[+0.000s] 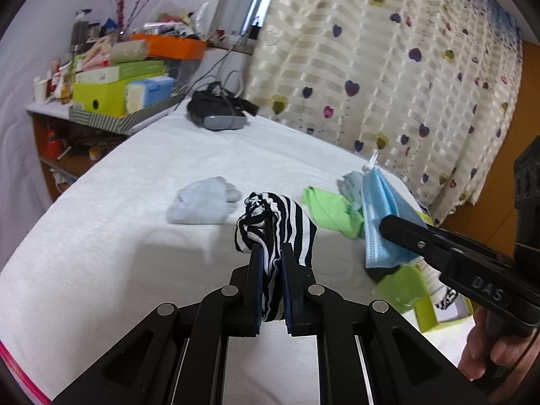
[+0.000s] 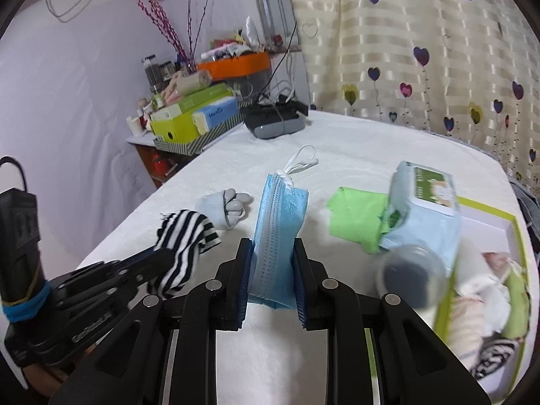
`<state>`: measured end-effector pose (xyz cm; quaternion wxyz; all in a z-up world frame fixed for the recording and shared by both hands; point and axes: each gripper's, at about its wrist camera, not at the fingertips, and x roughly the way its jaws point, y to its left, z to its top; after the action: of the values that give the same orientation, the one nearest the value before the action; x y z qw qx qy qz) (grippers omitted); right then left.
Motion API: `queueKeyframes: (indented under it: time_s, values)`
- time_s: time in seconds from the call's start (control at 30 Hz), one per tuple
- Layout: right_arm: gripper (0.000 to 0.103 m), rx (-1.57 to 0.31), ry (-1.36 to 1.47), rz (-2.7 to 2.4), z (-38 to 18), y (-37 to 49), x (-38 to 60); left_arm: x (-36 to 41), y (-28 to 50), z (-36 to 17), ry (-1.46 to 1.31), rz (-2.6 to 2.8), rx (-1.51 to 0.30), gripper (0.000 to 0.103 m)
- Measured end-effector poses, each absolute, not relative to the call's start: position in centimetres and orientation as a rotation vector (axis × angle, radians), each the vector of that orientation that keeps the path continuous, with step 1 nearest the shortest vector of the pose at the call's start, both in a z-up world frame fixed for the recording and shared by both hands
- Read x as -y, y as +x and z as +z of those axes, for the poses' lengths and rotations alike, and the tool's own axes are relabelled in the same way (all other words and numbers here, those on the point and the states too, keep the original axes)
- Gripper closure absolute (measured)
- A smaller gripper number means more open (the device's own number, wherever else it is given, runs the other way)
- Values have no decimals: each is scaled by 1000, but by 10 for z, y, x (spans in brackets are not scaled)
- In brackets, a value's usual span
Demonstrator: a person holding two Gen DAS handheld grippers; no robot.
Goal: Organize soft objects
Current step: 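Carry the mask in the right gripper while the left carries the striped cloth to the box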
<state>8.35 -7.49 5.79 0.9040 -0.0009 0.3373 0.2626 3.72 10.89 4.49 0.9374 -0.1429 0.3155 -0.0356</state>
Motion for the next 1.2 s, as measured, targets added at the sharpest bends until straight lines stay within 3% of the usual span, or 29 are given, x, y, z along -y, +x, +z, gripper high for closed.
queueKeyframes:
  time_s: [1.2]
  values:
    - [79, -568, 144, 382, 83, 21, 227, 29, 24, 89, -125, -302, -619, 94]
